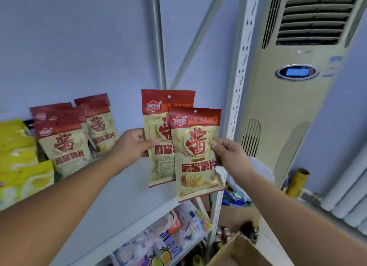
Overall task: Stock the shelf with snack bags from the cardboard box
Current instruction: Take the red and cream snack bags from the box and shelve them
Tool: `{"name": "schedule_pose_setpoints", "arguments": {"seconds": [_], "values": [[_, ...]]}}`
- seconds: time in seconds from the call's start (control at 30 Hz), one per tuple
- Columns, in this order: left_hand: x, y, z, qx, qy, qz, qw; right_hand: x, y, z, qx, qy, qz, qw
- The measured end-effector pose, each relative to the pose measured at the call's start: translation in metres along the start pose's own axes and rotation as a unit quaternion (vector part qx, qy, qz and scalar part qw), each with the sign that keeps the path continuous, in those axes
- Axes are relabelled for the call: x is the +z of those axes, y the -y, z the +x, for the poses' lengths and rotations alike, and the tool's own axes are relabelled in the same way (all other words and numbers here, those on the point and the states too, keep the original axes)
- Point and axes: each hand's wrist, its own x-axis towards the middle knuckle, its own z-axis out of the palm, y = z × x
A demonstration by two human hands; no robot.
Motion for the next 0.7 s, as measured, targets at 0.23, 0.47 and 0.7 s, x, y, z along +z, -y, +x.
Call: {"name": "schedule_pose_setpoints", "arguments": {"seconds": [0.23, 0.47, 0.7], "values": [[-0.113, 0.024, -0.039, -0.008, -0.093, 0.011, 0.996, 0.121, 0.017, 0.009, -0.011, 0.059, -0.016, 0.998], [-0.226, 0.072, -0.083, -0.047, -0.145, 0.029, 0.988, 0.240, 0.012, -0.005, 0.000, 0.112, -0.009, 0.994], [-0.283, 0.116, -0.107, -0.080, -0.172, 0.027, 0.981, 0.309, -0.016, -0.021, 0.030, 0.118, 0.007, 0.992]]}}
